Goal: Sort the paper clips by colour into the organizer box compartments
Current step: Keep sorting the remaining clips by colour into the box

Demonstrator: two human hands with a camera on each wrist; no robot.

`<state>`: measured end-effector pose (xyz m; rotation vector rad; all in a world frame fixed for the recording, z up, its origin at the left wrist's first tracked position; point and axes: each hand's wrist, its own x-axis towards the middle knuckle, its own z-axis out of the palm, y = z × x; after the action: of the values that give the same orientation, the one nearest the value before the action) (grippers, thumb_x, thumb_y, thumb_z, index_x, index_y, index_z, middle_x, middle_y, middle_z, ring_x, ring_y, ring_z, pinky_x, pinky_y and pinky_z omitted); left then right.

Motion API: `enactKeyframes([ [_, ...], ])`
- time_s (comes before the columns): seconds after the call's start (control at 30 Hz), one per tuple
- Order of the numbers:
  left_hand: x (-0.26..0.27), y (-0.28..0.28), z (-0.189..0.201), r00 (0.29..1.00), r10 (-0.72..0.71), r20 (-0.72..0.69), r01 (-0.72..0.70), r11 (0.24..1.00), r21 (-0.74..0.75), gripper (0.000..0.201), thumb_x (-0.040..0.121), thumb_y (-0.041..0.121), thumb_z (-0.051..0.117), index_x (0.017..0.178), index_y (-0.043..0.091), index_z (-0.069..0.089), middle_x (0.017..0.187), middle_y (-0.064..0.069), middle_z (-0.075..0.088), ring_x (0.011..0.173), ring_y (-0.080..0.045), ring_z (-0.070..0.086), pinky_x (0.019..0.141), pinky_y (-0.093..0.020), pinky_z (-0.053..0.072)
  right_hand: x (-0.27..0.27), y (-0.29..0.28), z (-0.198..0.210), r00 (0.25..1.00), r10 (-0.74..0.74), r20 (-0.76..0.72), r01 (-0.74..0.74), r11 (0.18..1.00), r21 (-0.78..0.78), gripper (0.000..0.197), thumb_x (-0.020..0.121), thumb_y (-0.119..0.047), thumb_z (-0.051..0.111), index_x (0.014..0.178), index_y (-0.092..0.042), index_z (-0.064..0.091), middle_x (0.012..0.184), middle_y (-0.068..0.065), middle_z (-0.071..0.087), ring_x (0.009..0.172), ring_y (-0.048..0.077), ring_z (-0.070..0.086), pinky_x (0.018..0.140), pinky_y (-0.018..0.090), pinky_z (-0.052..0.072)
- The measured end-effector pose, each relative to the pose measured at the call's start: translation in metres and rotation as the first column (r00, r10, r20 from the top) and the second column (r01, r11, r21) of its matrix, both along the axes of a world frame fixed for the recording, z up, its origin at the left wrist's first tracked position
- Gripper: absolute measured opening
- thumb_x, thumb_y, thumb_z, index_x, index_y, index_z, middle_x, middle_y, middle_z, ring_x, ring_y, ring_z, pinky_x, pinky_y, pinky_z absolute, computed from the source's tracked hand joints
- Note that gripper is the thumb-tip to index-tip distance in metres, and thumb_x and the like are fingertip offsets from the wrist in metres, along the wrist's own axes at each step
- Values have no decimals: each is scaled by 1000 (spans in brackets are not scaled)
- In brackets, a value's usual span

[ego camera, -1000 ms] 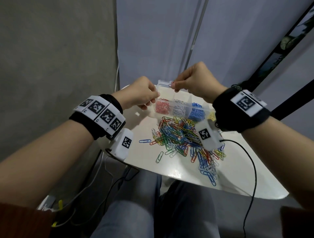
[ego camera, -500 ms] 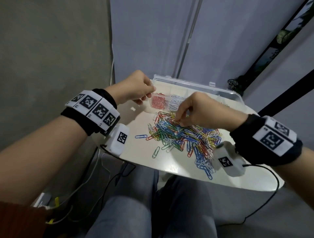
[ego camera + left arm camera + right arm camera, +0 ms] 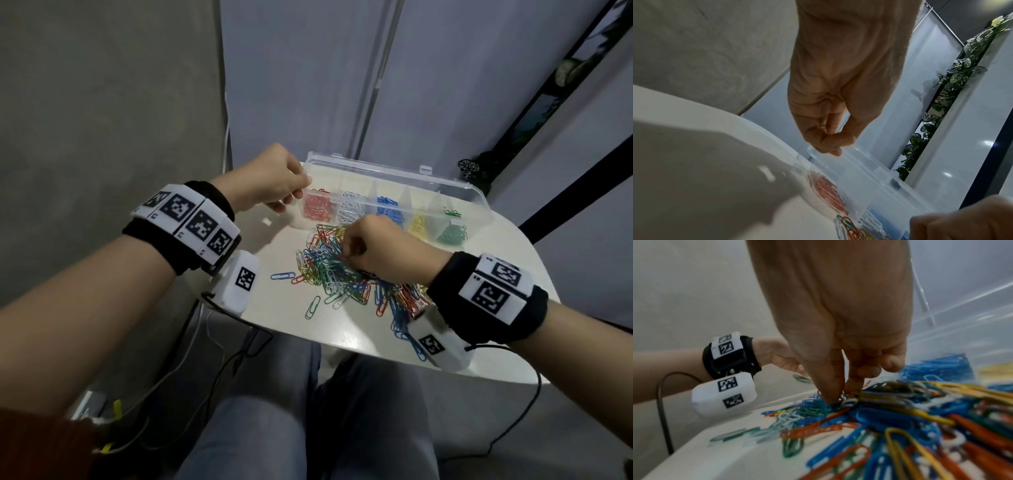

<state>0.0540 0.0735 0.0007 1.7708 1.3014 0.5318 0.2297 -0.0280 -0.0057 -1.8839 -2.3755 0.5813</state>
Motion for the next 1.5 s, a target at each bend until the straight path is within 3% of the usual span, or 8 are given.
enactKeyframes([
  [0.13,0,0,0,1000,-4,-1,4,1000,1,23,99,16,53,96,-2,65,70,-5,59,53,-12,48,38,-18,44,11,4,8,975,-127,-180,127,992,-16,10,74,-6,80,75,-7,71,69,-1,67,57,1,56,53,11,44],
  [0.3,0,-1,0,1000,-5,1,5,1000,-3,22,99,16,52,97,-2,65,70,-5,58,54,-13,48,37,-18,44,24,2,16,924,-203,-323,208,978,-20,13,69,-10,85,78,-7,75,66,2,69,50,1,54,52,15,44],
  [0.57,1,-2,1,1000,5,-6,-5,1000,-4,24,99,16,52,100,-4,65,70,-6,58,54,-13,47,37,-18,44,29,-9,23,899,-237,-368,242,970,-35,7,85,-3,67,81,0,72,72,14,73,36,1,41,39,10,31],
  [0.7,2,-3,1,1000,7,-5,-7,1000,-10,25,99,16,52,102,-6,64,70,-6,57,54,-13,46,37,-18,44,31,-9,22,908,-230,-350,217,973,-77,10,88,-3,65,93,-6,72,74,8,74,40,0,43,42,10,34],
  [1.03,1,-2,0,1000,9,-9,-9,1000,-11,24,99,15,52,101,-6,64,71,-6,58,54,-14,47,37,-18,44,27,-3,17,914,-231,-334,235,972,-29,5,80,-3,73,79,2,70,72,11,69,58,11,54,53,16,43],
  [1.2,1,-2,2,1000,9,-9,-9,1000,-8,23,99,16,52,100,-4,64,71,-5,58,55,-14,47,37,-18,44,24,-5,15,911,-168,-377,184,983,9,5,76,-1,71,72,-2,69,74,16,69,60,12,53,58,29,47],
  [1.37,2,-2,2,1000,12,-12,-12,1000,-8,22,99,16,53,100,-3,64,72,-6,59,56,-14,48,37,-18,44,28,-12,19,913,-36,-406,23,999,-37,10,78,4,73,83,-5,72,69,1,67,53,-3,53,55,7,39],
  [1.5,1,-1,2,1000,12,-11,-13,1000,-3,23,99,16,53,99,-3,65,72,-5,59,56,-13,48,37,-18,44,34,-22,21,952,161,-262,-192,977,-97,24,82,-2,72,94,-23,76,84,-11,72,77,-1,62,68,13,47],
])
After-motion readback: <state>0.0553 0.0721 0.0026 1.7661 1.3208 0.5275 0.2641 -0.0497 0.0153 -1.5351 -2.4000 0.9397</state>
